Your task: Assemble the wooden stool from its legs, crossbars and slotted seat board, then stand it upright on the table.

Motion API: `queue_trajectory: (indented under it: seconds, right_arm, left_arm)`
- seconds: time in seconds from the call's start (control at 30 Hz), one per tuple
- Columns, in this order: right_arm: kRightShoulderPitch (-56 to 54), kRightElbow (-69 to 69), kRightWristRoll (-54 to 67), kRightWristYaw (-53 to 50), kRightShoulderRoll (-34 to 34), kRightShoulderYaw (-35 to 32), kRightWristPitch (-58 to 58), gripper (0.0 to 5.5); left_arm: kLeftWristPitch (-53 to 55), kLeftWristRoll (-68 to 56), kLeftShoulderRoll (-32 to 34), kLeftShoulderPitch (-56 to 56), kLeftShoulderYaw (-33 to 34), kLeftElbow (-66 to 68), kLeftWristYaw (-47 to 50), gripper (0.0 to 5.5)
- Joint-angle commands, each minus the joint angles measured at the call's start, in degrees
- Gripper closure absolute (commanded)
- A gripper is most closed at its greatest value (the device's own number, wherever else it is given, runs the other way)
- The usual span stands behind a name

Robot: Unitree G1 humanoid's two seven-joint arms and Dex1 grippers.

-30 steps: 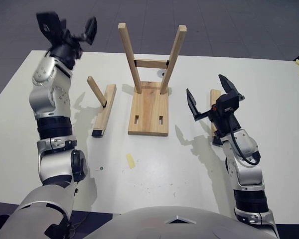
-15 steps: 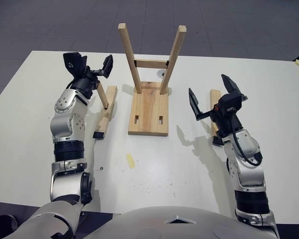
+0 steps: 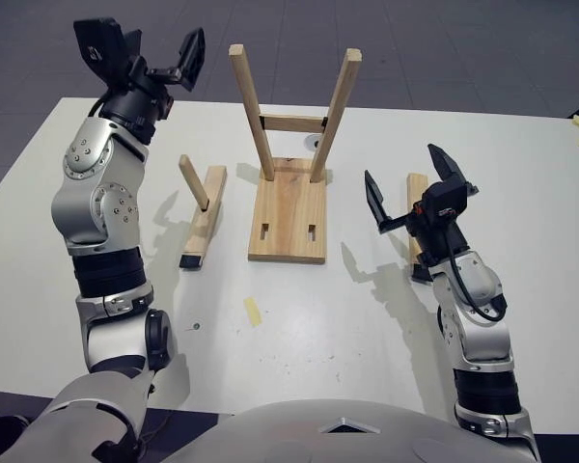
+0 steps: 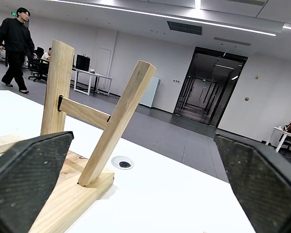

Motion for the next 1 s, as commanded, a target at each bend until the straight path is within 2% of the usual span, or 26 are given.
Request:
queue_trajectory:
  seconds: [0.03, 0.47, 0.67, 1.0]
  right_arm:
    - [-0.1, -0.3, 0.0, 0.2, -0.2, 0.0, -0.1, 0.10]
    - [0.4, -0.5, 0.0, 0.2, 0.2, 0.5, 0.0, 0.10]
    - [0.0, -0.9, -0.2, 0.2, 0.1, 0.7, 0.2, 0.10]
    - [-0.2, -0.6, 0.0, 0.4, -0.1, 0.5, 0.1, 0.10]
  left_arm:
    - [0.7, -0.1, 1.5, -3.0, 0.6, -0.4, 0.5, 0.14]
    - [-3.6, 4.0, -0.9, 4.9, -3.3, 8.2, -2.1, 0.14]
    - [-6.7, 5.1, -2.2, 4.8, -3.8, 13.5, -2.3, 0.14]
    - [-7.3, 5.3, -1.4, 3.6, -3.0, 13.6, -1.9, 0.14]
